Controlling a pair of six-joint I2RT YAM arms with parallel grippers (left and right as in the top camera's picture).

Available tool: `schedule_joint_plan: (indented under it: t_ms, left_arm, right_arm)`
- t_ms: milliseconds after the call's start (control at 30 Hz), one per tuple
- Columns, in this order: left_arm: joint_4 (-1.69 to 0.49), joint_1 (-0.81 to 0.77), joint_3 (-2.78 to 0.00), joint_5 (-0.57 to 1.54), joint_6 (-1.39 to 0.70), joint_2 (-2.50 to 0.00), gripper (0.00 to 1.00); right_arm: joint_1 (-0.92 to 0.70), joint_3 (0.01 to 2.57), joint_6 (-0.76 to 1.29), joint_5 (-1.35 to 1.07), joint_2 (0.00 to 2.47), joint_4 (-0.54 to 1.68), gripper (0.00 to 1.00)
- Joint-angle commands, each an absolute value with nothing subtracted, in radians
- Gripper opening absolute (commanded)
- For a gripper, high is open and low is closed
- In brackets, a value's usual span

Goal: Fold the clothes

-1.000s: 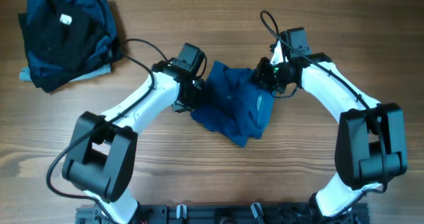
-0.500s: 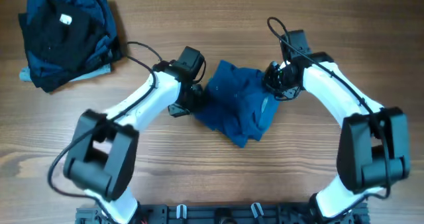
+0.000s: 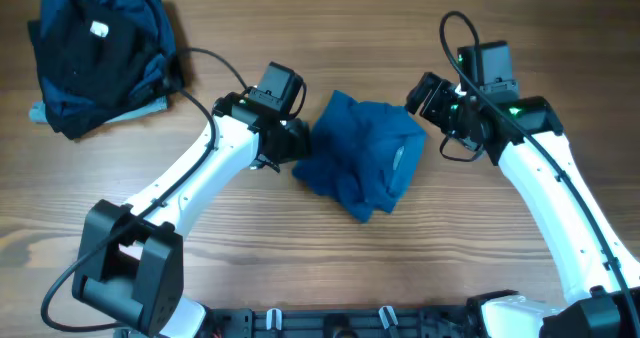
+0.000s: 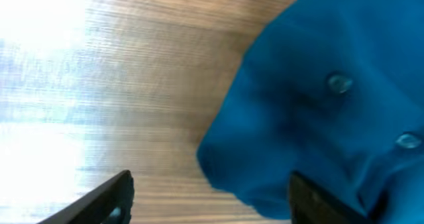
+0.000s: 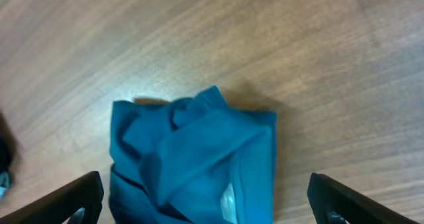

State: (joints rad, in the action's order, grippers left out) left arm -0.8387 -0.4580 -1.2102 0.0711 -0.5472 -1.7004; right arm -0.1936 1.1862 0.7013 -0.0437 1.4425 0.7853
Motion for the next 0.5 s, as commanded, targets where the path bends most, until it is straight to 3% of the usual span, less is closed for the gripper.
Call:
schedule_joint_plan:
  t_ms: [0, 33, 100, 133, 167, 233, 267, 300, 333, 467]
  left_arm:
    - [-0.717, -0.455, -1.210, 0.056, -0.367, -1.674, 0.81]
    - [-0.655, -0.455, -1.210, 0.055, -0.336, -1.674, 0.87]
    - [-0.577, -0.455, -1.210, 0.096, -0.293, -1.688, 0.90]
    - [-0.559, -0.455, -1.210, 0.103, -0.291, -1.695, 0.90]
    - [-0.536, -0.455, -1.210, 0.102, -0.291, -1.703, 0.90]
    - [-0.491, -0.440, -1.210, 0.099, -0.291, -1.727, 0.88]
    - [-0.467, -0.426, -1.210, 0.099, -0.294, -1.740, 0.82]
    - [-0.444, -0.411, -1.210, 0.099, -0.303, -1.753, 0.65]
    - [-0.406, -0.389, -1.210, 0.100, -0.342, -1.772, 0.40]
    - [-0.360, -0.360, -1.210, 0.104, -0.439, -1.807, 0.15]
  right_arm:
    - [-0.192, 1.185, 0.683, -0.053, 1.436, 0.801, 0.99]
    - [-0.192, 1.185, 0.680, -0.082, 1.436, 0.802, 0.99]
    - [-0.192, 1.185, 0.676, -0.152, 1.436, 0.807, 0.98]
    - [-0.192, 1.185, 0.662, -0.201, 1.436, 0.807, 0.91]
    - [-0.192, 1.185, 0.640, -0.274, 1.436, 0.806, 0.73]
    - [-0.199, 1.185, 0.577, -0.406, 1.436, 0.825, 0.45]
    - [-0.210, 1.179, 0.579, -0.422, 1.436, 0.842, 0.34]
    - [-0.226, 1.164, 0.581, -0.428, 1.436, 0.848, 0.29]
    - [-0.251, 1.141, 0.619, -0.428, 1.438, 0.839, 0.25]
    - [-0.330, 1.051, 0.759, -0.441, 1.454, 0.722, 0.18]
